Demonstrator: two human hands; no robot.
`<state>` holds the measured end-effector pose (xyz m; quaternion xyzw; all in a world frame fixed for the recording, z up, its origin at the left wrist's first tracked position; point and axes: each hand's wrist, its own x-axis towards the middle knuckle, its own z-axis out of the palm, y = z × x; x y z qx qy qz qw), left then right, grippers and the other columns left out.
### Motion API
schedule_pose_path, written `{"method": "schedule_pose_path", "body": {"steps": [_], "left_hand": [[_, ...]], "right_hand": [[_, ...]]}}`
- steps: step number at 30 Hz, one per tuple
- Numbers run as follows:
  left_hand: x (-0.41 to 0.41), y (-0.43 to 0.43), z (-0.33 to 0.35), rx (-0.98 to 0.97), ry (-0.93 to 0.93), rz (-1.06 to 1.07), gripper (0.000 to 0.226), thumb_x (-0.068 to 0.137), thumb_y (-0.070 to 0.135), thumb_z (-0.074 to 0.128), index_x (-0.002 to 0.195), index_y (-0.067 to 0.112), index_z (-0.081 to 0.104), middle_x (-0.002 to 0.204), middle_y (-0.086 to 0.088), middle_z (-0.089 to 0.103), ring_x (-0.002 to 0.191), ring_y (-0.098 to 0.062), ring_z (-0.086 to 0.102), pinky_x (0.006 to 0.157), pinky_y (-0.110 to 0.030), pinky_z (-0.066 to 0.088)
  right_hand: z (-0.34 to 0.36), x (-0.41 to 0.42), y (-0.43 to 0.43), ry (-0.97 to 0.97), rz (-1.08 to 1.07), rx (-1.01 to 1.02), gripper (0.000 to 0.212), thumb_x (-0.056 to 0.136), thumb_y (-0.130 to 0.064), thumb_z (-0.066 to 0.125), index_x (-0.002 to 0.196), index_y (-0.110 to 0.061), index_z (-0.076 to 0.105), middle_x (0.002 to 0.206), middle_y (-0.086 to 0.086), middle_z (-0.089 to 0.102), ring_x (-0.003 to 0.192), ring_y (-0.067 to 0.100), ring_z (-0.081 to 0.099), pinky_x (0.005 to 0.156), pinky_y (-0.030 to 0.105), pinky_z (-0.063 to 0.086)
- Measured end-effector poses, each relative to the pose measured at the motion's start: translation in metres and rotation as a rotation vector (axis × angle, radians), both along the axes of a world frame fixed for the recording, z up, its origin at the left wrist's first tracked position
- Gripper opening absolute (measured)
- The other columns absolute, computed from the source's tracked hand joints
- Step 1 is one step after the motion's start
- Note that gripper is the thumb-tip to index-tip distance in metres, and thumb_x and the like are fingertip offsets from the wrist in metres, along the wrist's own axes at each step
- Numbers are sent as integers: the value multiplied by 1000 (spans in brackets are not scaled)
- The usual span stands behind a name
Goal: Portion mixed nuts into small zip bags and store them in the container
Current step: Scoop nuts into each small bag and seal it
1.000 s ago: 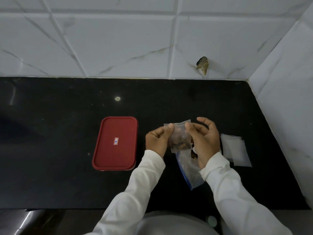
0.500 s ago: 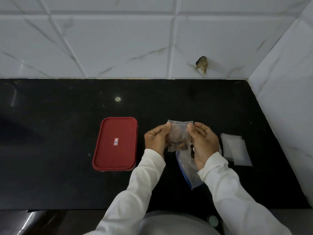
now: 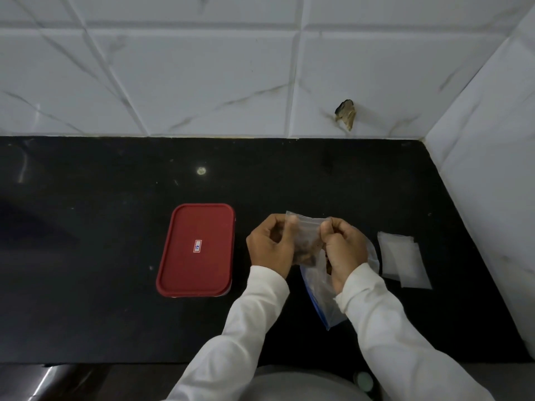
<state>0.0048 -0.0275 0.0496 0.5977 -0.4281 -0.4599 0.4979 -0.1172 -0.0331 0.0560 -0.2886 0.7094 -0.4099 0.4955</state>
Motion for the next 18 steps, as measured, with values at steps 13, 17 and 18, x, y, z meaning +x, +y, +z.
{"method": "schedule_pose_path", "body": {"steps": [13,17,18], "left_hand": [[5,-9,8,26,-176,-84,10,90,24,68,87,33,67,83,13,69,79,2,66,66,-11,52],[0,-9,3,84,-12,-48,4,87,26,71,86,23,73,80,7,74,77,-3,71,68,-25,60],[0,-9,5,121,47,-30,8,88,26,71,84,20,74,78,5,74,74,-3,71,65,-24,59]], "right_hand": [[9,7,-1,139,223,-155,9,91,-35,61,96,-29,64,100,-9,64,99,9,60,86,33,52],[4,9,-11,196,145,-96,5,92,-31,60,90,-29,64,97,-8,64,97,12,61,88,40,54],[3,9,-14,188,132,-73,6,91,-32,61,89,-28,65,97,-7,65,96,12,61,89,42,54]]}}
